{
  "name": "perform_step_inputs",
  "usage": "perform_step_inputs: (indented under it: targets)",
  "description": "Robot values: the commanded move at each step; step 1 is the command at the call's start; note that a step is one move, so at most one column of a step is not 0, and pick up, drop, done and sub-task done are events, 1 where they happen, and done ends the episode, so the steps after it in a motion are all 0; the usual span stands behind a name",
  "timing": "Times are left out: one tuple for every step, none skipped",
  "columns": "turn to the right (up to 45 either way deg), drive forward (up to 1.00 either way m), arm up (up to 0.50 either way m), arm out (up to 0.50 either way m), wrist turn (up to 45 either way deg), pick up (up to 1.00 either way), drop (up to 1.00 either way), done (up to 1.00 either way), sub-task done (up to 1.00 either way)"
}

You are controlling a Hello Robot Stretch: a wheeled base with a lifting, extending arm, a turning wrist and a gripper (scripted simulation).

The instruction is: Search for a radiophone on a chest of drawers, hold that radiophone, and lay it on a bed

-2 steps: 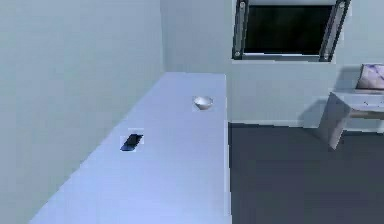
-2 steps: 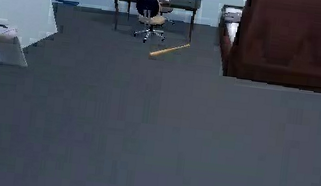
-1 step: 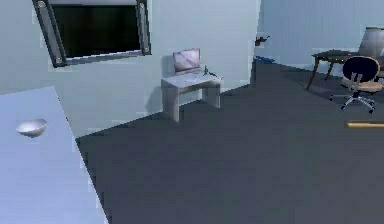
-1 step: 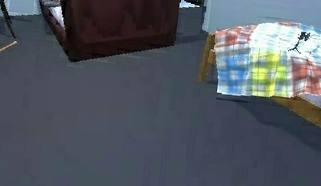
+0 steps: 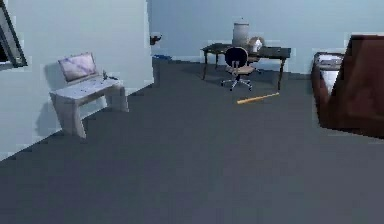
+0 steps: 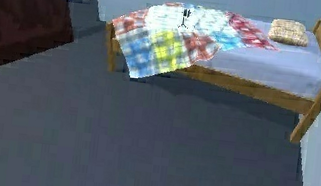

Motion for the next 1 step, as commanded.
perform_step_inputs:
  targets:
    - [0.0,0.65,0.00,0.00,0.0,0.00,0.00,0.00,0.00]
